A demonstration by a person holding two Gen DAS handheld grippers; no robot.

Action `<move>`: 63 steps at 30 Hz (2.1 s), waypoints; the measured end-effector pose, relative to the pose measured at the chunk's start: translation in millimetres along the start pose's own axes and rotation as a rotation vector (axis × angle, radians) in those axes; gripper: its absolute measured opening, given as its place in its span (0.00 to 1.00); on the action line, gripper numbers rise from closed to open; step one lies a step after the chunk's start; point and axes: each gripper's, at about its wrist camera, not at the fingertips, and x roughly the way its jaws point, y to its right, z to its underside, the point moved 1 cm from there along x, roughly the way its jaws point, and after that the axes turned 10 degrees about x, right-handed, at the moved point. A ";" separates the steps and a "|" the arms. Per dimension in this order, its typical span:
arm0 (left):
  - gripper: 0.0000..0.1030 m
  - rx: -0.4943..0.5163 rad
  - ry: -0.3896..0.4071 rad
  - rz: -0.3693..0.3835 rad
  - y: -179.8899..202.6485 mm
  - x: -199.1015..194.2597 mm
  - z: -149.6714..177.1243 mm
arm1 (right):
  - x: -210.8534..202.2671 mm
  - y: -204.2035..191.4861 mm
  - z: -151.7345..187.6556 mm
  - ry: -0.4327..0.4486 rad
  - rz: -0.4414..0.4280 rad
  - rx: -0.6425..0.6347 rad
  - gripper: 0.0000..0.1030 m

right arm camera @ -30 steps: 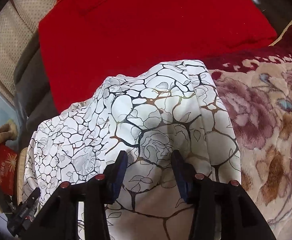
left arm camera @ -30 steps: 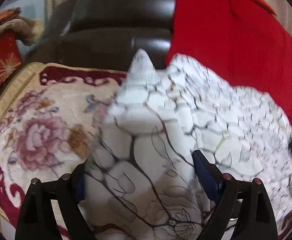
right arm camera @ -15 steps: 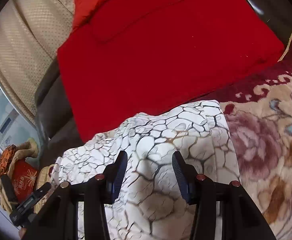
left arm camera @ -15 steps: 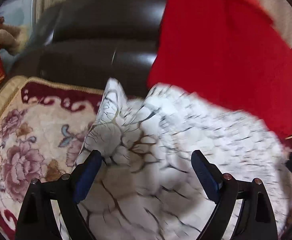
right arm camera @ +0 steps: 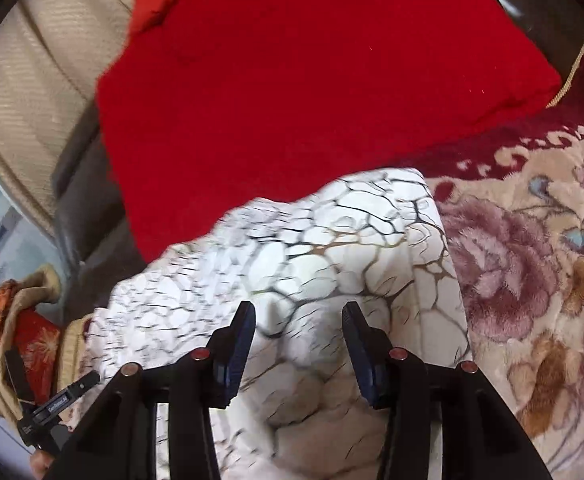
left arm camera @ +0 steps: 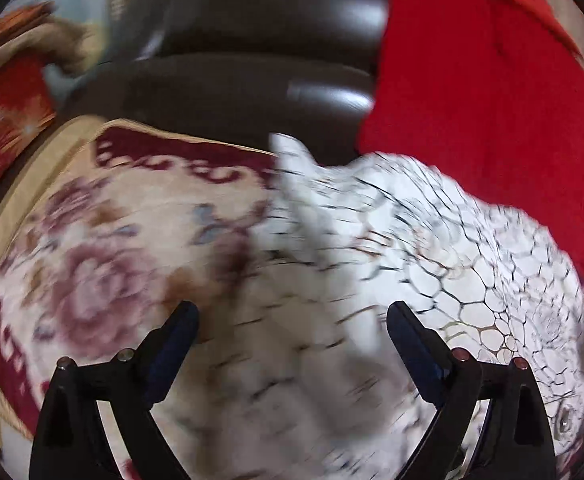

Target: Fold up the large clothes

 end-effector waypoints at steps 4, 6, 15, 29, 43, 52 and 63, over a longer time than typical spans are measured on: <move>0.92 -0.097 0.003 0.040 -31.0 -15.8 21.2 | -17.0 -15.5 14.7 0.001 -0.059 -0.027 0.49; 0.92 -0.160 -0.025 0.107 -43.9 -12.0 31.5 | -23.4 -22.6 22.3 -0.002 -0.076 -0.050 0.49; 0.92 -0.179 -0.142 0.328 -19.9 15.6 52.2 | -24.5 -38.9 38.1 -0.023 -0.087 -0.093 0.49; 0.58 -0.244 0.020 0.497 -10.6 25.4 33.3 | -8.1 -63.6 59.1 -0.064 -0.092 -0.177 0.50; 0.55 -0.247 0.018 0.490 2.1 46.8 29.1 | 0.3 -31.8 44.3 -0.107 -0.054 -0.027 0.50; 0.81 -0.311 0.007 0.533 4.9 54.9 29.8 | 3.3 -23.4 44.6 -0.135 -0.044 0.001 0.48; 0.28 -0.104 0.214 0.388 49.0 -22.7 9.7 | -10.2 27.1 22.8 -0.119 0.016 0.115 0.37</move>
